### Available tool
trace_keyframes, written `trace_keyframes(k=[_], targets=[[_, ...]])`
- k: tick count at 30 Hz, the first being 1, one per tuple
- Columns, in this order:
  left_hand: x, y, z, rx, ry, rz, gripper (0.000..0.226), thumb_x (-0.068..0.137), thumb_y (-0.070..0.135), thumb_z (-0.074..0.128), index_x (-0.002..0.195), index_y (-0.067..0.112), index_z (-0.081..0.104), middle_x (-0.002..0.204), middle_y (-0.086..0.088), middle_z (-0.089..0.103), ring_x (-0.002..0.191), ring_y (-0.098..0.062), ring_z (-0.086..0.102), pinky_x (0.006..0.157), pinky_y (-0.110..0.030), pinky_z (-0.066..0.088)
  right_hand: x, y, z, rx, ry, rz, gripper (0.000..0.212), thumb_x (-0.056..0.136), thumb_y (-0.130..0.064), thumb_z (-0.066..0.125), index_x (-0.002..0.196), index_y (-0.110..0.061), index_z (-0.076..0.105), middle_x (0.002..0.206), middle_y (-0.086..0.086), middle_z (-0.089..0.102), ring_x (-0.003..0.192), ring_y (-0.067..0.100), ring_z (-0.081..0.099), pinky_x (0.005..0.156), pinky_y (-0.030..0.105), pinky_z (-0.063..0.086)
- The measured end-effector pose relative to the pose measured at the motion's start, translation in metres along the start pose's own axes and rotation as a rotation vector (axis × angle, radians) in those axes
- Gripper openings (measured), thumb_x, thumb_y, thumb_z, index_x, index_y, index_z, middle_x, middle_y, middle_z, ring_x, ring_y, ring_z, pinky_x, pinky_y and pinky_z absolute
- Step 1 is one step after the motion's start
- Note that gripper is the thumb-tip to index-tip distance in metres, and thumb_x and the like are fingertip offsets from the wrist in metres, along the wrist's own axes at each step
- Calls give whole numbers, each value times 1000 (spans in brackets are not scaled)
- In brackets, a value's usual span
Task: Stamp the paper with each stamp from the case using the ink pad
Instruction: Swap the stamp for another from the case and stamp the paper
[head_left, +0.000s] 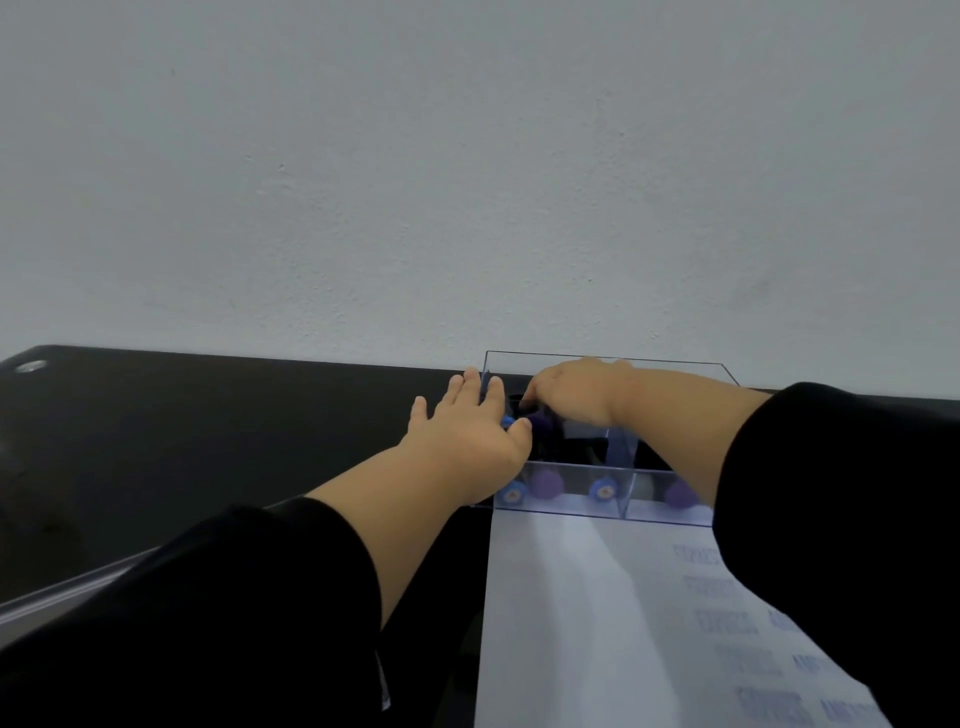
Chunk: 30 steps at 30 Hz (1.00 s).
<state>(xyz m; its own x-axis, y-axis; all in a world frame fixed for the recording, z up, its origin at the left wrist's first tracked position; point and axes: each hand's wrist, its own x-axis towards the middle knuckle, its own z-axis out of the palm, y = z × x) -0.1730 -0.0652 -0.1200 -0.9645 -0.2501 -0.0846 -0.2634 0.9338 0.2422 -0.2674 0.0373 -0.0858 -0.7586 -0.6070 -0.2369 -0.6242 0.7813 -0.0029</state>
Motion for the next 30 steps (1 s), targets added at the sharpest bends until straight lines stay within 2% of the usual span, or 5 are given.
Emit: trace_keyframes(k=[9, 13, 17, 21, 30], targets=[[-2, 1, 1, -15, 19, -5, 62, 100, 41, 22, 152, 16, -1, 160, -3, -10, 146, -17, -10, 116, -46, -5, 11, -7, 4, -86, 26, 41, 37, 96, -22, 30, 123, -20, 55, 132, 1, 50, 123, 28, 36, 95, 45, 22], [-2, 1, 1, -7, 17, -12, 63, 100, 41, 22, 152, 13, -2, 160, -3, -10, 146, -17, -10, 116, -46, -5, 11, -8, 4, -6, 76, 100, 22, 92, -20, 32, 97, -16, 53, 123, 5, 52, 116, 28, 39, 95, 43, 23], [-3, 2, 1, -8, 26, -10, 64, 100, 41, 22, 152, 12, -2, 160, -3, -9, 146, -17, -10, 117, -45, -5, 10, -6, 3, 96, 172, 124, 33, 94, -25, 35, 113, -22, 61, 120, 1, 55, 113, 27, 42, 90, 43, 25], [-3, 1, 2, -17, 52, -19, 63, 101, 41, 21, 152, 12, -1, 160, -4, -7, 146, -17, -8, 117, -44, -4, 6, 2, 2, 333, 306, 137, 37, 95, -36, 32, 104, -22, 65, 109, 0, 59, 107, 25, 45, 83, 38, 24], [-26, 14, -3, -136, 163, -211, 73, 96, 59, 12, 152, 14, -3, 159, -7, -9, 145, -23, -15, 116, -47, -6, -36, 19, -4, 517, 373, 116, 22, 89, -49, 46, 82, -29, 52, 94, -9, 57, 103, 19, 48, 96, 38, 31]])
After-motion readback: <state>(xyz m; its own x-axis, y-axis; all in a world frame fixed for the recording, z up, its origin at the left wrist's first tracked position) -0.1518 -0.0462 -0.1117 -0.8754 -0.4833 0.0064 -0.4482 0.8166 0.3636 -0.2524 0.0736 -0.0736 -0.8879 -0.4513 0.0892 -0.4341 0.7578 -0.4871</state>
